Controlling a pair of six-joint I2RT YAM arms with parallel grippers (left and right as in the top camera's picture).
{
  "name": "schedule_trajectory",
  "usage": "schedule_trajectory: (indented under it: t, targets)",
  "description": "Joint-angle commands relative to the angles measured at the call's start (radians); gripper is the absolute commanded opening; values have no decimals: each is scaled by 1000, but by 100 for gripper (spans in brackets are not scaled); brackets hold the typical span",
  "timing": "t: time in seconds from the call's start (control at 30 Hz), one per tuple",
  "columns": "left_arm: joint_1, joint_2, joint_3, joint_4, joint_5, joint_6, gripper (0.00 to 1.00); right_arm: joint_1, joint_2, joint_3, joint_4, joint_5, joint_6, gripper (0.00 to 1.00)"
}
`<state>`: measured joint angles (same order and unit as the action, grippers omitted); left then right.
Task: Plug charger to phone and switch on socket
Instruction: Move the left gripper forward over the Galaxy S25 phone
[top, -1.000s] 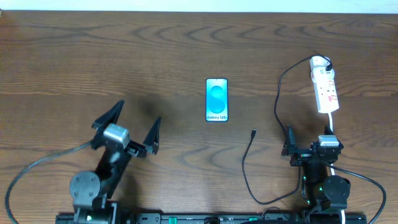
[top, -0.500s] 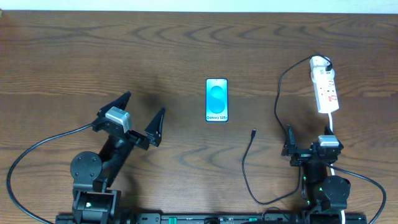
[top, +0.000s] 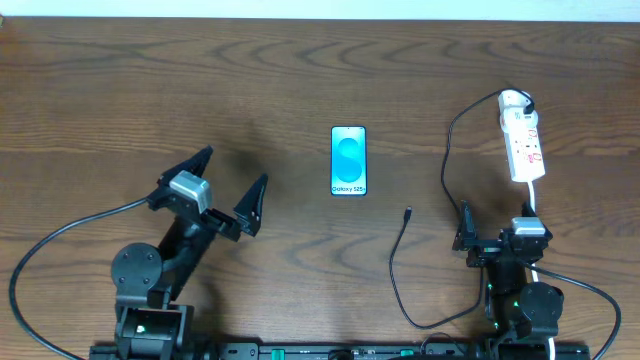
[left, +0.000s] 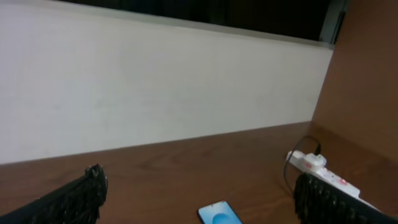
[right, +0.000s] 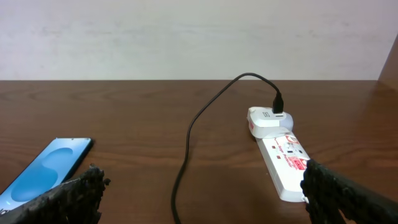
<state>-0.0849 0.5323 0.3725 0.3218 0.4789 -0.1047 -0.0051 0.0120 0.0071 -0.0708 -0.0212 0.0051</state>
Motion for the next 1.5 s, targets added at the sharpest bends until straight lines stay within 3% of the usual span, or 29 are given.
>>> schedule_trajectory:
  t: [0.0,0.13,0.23,0.3,0.47,0.73,0.87,0.97,1.03,1.2,1.47]
  targets:
    - [5,58,145,-82,22,-5,98,6,-5,-2,-5,8,-14,99]
    - [5,236,379,-401,22,-5,98,7,-5,-2,-5,8,-14,99]
    - [5,500,712,-841,36,-5,98,7,-5,-2,-5,8,-14,99]
    - [5,599,824,-953,91,-6,98,7,-5,-2,-5,8,-14,99]
    - [5,760,916,-944,372,-10,98,6,-5,-2,-5,8,-14,99]
    - [-6,793,917,-929,380,-24,98,6,-5,-2,-5,8,-14,99]
    - [-41,792,941,-932,312,-25,98,6,-5,-2,-5,8,-14,99]
    - [-97,800,998,-993,177,-24,98,6,-5,-2,-5,8,-14,99]
    - [-168,830,1104,-1123,-11,-21,98,7,-5,-2,-5,8,-14,99]
    - [-275,948,1324,-1414,-291,0,98,6,-5,-2,-5,8,-14,99]
    - [-316,1047,1337,-1440,-261,-20,98,6,-5,-2,-5,8,-14,99]
